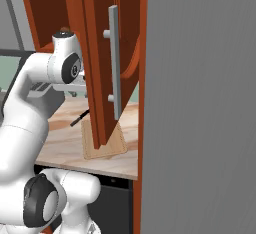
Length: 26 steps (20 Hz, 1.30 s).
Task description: Pick the bread, place it on the cutting board, pick the jam, place it on the counter, and close the cabinet.
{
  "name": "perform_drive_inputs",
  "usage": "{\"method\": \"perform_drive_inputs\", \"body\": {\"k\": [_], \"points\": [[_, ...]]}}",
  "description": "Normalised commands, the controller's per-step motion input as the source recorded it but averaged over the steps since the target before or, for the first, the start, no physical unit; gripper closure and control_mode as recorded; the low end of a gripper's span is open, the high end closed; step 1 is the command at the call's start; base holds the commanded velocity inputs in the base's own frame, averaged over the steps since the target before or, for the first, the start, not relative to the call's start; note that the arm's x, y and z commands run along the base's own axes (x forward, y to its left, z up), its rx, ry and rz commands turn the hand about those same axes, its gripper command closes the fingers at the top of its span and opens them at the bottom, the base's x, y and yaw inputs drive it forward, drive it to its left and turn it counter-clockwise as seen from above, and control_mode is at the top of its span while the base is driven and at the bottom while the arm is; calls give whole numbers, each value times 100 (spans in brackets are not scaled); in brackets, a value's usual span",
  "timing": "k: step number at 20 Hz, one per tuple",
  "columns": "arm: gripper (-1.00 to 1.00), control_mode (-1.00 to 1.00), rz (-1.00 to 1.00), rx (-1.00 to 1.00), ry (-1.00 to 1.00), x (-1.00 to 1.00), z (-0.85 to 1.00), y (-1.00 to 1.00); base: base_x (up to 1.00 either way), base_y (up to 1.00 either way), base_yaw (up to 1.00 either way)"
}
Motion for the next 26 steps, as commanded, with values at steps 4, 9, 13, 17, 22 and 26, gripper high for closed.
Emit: {"method": "perform_drive_inputs", "body": {"k": [4,9,13,17,22,26], "points": [[-100,-100,2,0,0,0,0,0,0,0,0],[-100,-100,5,0,-3,-5,8,0,0,0,0],[-100,-100,7,-1,-9,-13,23,0,0,0,0],[-100,-100,7,0,-12,-13,32,0,0,0,0],[-100,-100,10,0,-10,-5,25,5,0,0,0],[-100,-100,9,0,-10,-4,27,7,0,0,0]]}}
